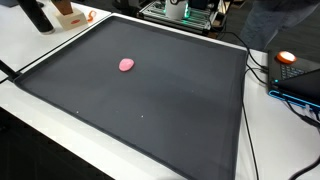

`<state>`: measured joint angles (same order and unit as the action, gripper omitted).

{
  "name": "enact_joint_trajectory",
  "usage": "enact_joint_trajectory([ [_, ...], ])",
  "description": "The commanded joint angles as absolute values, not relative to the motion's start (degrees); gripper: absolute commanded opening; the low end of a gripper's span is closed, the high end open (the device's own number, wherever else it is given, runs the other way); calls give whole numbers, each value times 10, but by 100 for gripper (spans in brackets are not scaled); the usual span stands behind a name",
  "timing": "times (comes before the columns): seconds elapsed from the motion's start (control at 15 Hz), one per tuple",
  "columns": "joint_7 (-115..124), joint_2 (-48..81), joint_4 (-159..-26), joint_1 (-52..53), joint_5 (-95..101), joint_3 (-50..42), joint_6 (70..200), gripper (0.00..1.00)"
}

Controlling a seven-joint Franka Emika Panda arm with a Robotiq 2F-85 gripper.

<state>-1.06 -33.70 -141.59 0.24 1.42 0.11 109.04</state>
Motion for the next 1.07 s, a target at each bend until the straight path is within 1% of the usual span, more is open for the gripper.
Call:
enact_joint_trajectory([
  [0.0,-23,-324,-1401,0,23,-4,1089,19],
  [0.07,-25,-321,-1398,0,23,-4,1088,13],
  [0.13,-26,-319,-1395,0,23,-4,1088,4],
  [0.2,-28,-316,-1390,0,25,-5,1086,1],
  [0.33,-34,-308,-1379,-1,31,-6,1084,0],
  [0.4,-20,-320,-1392,2,19,-1,1089,4],
  [1.0,-26,-311,-1381,1,21,-3,1089,4],
])
